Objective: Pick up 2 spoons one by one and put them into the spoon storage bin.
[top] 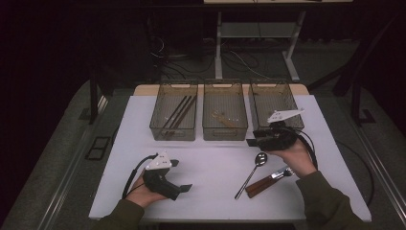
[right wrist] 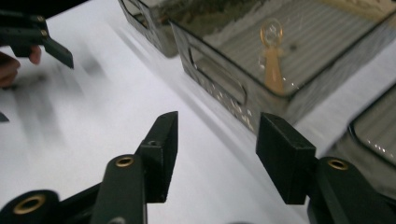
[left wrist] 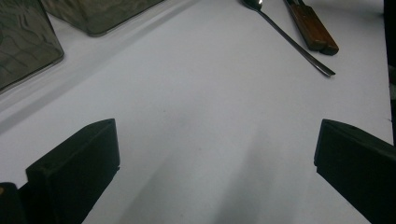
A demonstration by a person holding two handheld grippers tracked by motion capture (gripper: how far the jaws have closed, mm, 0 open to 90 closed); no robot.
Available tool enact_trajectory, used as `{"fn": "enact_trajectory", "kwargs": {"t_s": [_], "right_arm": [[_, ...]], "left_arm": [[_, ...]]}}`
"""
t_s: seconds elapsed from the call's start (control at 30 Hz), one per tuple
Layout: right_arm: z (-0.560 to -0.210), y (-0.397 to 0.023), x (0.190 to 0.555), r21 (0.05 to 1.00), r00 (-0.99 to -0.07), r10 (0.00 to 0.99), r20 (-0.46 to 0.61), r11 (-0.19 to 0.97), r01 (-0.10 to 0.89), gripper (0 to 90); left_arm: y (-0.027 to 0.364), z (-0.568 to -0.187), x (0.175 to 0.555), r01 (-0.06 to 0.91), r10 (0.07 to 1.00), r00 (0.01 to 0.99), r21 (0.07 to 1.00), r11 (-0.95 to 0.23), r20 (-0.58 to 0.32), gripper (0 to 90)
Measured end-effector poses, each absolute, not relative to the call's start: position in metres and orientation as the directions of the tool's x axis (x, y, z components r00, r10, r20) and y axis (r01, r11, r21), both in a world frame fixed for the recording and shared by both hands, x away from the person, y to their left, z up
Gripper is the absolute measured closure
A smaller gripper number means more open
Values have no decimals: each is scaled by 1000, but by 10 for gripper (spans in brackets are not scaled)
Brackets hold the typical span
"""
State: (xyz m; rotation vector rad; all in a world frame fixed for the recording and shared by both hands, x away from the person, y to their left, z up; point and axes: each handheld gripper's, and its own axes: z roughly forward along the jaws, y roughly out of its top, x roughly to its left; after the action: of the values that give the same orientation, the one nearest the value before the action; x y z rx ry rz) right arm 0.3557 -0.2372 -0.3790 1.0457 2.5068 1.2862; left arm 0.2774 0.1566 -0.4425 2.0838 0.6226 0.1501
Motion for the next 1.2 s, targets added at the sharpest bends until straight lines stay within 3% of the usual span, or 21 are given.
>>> {"fn": "enact_trajectory", "kwargs": {"t_s": [0.8,1.2], "right_arm": [[-415,-278,334,685,-722,673,162,450,573,570],[-435,-281,347,670,-704,680,204,427,607,576]], "left_arm": [[156,-443,277,375,485,864,812,-447,-132,0],[155,-444,277,374,481,867,809,-453,-132,0]]}}
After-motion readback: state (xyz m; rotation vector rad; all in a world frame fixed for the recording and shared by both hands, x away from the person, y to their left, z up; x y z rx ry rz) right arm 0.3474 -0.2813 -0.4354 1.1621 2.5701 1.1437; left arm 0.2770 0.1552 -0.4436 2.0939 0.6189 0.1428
